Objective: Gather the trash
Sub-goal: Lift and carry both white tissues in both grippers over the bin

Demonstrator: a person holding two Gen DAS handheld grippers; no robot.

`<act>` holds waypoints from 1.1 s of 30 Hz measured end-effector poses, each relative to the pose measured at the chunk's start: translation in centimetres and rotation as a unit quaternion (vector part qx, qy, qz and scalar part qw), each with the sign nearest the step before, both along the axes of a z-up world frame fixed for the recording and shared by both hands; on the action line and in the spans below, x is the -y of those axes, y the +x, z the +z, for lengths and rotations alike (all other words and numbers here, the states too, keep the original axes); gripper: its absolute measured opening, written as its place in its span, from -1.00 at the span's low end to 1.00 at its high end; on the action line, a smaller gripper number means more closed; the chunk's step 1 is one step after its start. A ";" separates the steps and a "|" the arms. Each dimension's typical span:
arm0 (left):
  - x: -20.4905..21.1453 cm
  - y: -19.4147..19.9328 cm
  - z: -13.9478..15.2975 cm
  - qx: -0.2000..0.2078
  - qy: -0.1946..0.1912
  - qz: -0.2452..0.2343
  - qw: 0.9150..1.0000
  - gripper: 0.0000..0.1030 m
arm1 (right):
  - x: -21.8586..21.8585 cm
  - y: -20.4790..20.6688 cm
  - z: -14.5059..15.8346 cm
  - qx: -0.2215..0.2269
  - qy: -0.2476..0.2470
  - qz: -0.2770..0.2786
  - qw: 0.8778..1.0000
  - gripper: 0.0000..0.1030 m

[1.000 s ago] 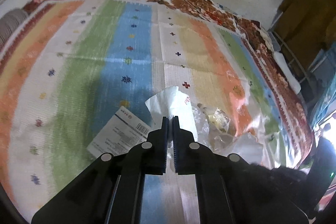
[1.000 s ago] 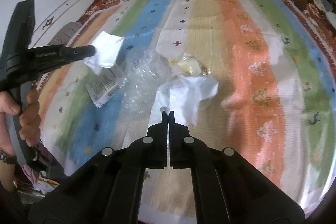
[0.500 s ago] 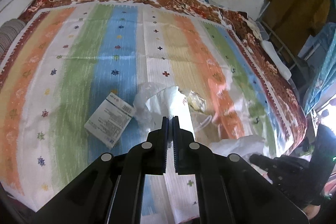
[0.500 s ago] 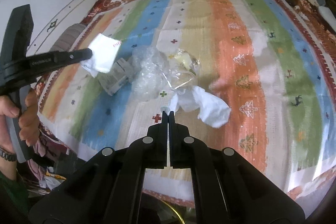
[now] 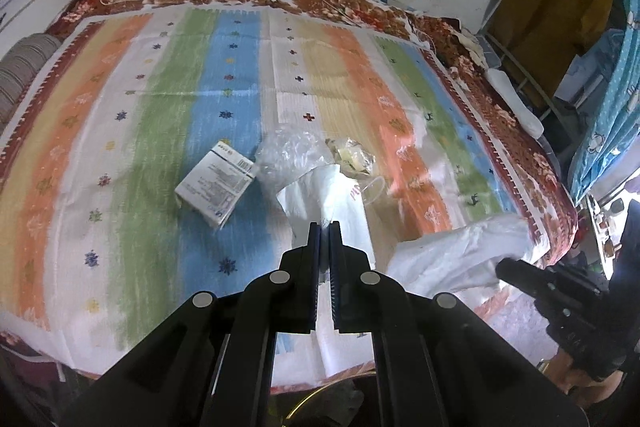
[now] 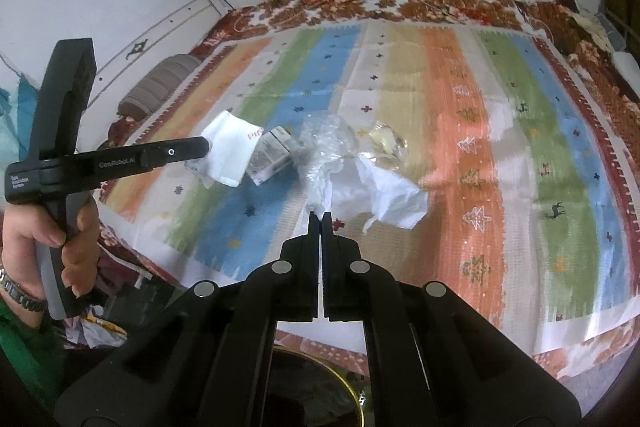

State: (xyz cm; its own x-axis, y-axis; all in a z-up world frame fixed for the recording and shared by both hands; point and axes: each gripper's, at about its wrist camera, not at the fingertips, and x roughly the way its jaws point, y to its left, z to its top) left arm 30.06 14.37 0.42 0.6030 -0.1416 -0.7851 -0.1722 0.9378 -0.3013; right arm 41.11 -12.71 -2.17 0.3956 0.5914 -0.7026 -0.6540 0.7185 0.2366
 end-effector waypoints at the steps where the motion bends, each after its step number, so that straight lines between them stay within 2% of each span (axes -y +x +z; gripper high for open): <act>1: 0.0 -0.4 0.1 0.002 -0.005 0.000 1.000 -0.93 | 0.1 -0.5 0.3 0.003 0.003 0.003 1.000 -0.99; 9: 0.9 -2.8 1.5 0.014 -0.022 0.002 1.000 -0.93 | 0.4 -3.7 2.4 0.038 0.014 0.021 0.999 -0.99; 13: 1.6 -4.2 2.3 0.024 -0.017 -0.003 1.000 -0.93 | 0.6 -5.0 2.9 0.078 0.001 0.021 0.997 -0.99; 19: 2.4 -6.1 3.1 0.032 -0.024 -0.007 0.999 -0.93 | 1.0 -6.0 2.9 0.081 -0.007 0.023 0.996 -0.99; 24: 3.7 -8.0 4.2 0.044 -0.020 -0.013 0.999 -0.93 | 2.2 -7.3 3.4 0.068 0.027 0.026 0.997 -0.99; 27: 4.4 -9.3 4.7 0.051 -0.028 -0.017 0.998 -0.93 | 2.6 -8.7 3.9 0.079 0.037 0.030 0.996 -0.99; 33: 5.3 -11.2 3.9 0.029 -0.028 -0.006 0.999 -0.93 | 2.7 -11.3 4.0 0.101 0.026 0.040 0.994 -0.99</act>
